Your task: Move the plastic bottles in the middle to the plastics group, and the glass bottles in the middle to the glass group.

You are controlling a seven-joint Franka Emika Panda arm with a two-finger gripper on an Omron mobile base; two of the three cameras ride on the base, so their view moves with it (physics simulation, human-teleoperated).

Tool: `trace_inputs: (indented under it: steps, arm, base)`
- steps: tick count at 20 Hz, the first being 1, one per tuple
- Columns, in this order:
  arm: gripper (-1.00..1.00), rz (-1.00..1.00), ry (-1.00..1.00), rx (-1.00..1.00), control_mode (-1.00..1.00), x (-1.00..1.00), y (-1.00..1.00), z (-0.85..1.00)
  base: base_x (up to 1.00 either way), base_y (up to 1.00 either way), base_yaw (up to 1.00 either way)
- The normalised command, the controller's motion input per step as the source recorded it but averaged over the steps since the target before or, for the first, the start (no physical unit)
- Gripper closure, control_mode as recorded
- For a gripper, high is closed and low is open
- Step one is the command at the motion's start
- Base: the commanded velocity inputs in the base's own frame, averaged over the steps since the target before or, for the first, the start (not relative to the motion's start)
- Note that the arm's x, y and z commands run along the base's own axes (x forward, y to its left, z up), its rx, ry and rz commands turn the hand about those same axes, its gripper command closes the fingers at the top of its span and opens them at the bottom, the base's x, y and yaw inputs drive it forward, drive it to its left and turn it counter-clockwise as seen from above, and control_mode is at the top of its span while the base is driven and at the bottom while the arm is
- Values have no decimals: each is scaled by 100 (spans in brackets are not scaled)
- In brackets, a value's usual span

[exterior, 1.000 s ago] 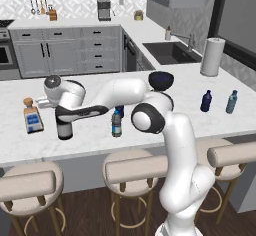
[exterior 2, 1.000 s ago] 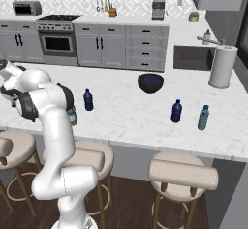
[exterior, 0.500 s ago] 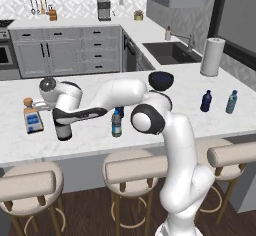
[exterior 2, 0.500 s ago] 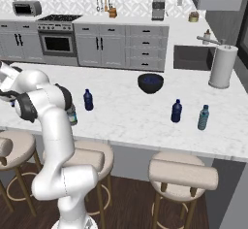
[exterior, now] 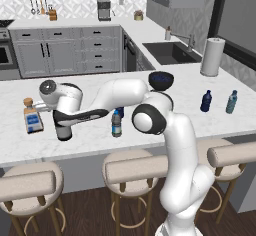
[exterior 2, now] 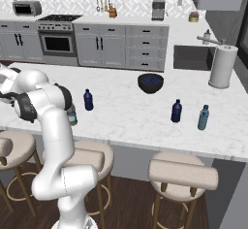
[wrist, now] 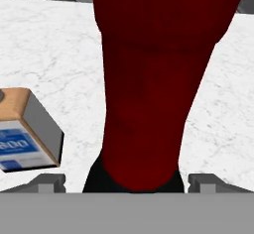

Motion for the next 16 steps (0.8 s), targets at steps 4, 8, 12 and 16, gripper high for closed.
trace_inputs:
  steps: [4,8,12,16]
  arm:
    - [-100,-3,-1,-7,-100,-8,-11,0]
    - [-100,-5,-2,-4,-100,-13,-10,4]
    - [-100,-5,0,-5,-100,-7,-3,7]
    - [-100,-2,-7,-4,-100,-18,-2,3]
  base:
    - [0,0,0]
    - [0,0,0]
    - [0,0,0]
    - [0,0,0]
